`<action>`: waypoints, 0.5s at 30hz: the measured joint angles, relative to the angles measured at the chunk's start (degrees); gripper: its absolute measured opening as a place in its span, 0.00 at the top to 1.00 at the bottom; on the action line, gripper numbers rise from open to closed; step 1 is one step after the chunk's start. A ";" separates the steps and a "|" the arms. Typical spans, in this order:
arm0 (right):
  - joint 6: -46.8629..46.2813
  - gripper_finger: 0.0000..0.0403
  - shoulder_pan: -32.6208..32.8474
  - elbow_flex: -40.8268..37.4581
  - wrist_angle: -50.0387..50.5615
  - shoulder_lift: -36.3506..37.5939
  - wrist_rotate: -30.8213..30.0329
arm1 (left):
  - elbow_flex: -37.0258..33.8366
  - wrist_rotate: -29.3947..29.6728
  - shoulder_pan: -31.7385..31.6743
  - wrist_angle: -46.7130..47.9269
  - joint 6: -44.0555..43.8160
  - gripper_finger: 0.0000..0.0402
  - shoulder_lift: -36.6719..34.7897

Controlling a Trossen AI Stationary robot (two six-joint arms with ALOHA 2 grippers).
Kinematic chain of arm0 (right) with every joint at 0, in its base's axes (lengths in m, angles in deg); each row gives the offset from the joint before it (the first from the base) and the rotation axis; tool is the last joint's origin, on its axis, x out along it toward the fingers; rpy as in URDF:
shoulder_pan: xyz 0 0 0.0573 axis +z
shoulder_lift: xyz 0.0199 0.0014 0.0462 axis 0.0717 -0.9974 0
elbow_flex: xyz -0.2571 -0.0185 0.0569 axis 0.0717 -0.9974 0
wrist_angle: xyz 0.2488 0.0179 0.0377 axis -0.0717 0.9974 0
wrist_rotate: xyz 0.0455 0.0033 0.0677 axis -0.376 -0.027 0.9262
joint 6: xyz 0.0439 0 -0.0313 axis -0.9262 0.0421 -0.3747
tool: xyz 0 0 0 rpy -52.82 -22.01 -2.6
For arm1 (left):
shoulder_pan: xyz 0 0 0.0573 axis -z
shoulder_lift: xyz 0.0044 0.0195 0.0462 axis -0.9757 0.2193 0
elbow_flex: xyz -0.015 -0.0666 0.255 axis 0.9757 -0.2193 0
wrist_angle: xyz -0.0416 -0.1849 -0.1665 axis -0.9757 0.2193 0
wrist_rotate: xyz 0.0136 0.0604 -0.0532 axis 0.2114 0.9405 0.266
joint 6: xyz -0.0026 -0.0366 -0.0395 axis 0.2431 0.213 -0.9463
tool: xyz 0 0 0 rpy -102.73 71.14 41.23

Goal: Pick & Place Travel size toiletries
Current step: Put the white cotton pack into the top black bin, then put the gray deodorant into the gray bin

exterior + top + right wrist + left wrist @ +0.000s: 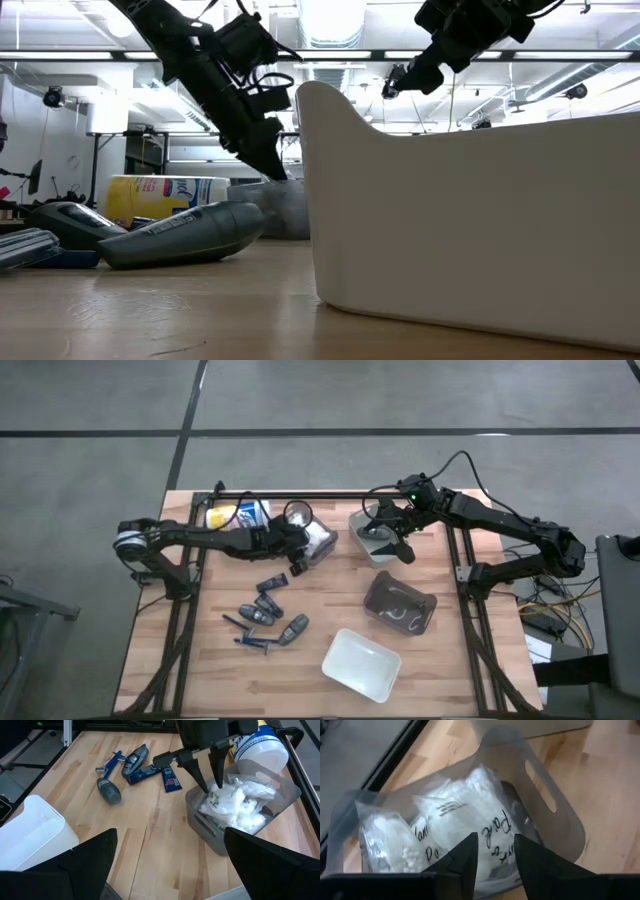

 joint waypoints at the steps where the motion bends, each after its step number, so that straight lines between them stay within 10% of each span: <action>1: 0.00 0.10 0.00 0.00 0.02 0.00 0.00 | 0.00 0.00 0.12 -0.17 0.22 0.67 -0.25; 15: 0.00 0.10 0.00 0.00 -0.06 0.02 0.02 | -0.08 -0.12 5.29 0.05 5.84 0.66 -9.08</action>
